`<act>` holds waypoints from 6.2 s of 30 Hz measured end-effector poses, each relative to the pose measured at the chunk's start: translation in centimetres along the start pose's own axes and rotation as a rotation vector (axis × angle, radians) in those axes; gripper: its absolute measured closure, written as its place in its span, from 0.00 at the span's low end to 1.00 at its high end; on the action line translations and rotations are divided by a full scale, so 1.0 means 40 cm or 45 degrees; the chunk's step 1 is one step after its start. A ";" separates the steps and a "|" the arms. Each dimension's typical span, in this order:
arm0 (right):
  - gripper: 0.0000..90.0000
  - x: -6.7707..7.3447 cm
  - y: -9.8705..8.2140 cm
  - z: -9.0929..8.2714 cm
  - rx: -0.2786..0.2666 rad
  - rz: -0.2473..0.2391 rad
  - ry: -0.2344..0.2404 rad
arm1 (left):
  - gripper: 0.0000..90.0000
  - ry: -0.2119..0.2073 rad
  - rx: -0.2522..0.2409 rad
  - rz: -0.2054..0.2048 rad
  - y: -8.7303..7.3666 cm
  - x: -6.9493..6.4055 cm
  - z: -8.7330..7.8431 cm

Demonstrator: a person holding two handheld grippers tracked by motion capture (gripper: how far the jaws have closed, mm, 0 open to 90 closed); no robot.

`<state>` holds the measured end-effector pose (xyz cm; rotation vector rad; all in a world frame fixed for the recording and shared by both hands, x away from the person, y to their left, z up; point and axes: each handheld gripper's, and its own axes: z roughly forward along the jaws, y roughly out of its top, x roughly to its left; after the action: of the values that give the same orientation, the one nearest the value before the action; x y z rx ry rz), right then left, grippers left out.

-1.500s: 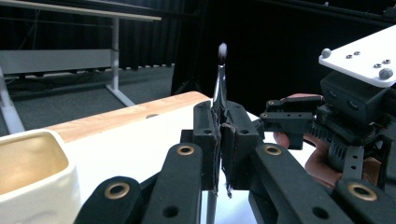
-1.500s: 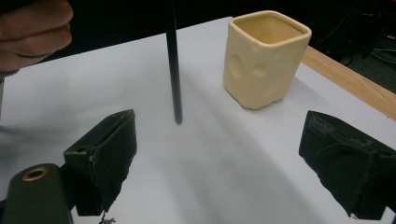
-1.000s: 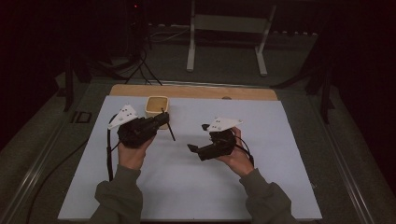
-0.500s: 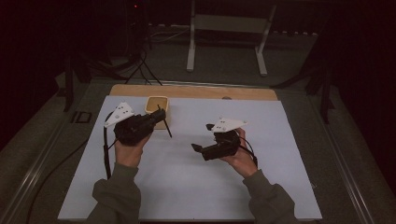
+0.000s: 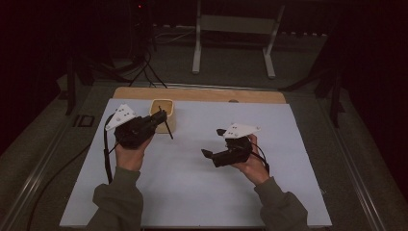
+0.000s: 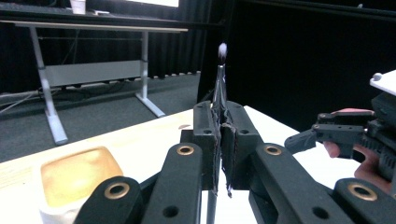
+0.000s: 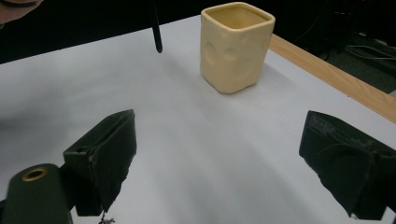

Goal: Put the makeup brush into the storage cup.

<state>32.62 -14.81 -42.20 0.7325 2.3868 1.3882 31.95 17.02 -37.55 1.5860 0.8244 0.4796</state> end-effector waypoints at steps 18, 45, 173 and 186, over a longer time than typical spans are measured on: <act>0.12 -0.009 -0.031 -0.031 -0.010 0.016 -0.014 | 0.95 0.041 -0.006 0.012 0.015 0.014 -0.001; 0.12 -0.020 -0.110 -0.097 -0.007 0.061 -0.052 | 0.95 0.092 -0.010 0.045 0.038 0.031 -0.002; 0.12 -0.040 -0.247 -0.167 -0.044 0.216 -0.077 | 0.95 0.353 0.019 0.072 0.042 0.161 0.166; 0.12 -0.039 -0.247 -0.166 -0.042 0.218 -0.072 | 0.95 0.363 0.050 0.075 0.025 0.167 0.186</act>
<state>27.93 -24.54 -47.50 0.9735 2.2980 1.4480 41.91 16.89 -38.95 1.6030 1.0085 0.7479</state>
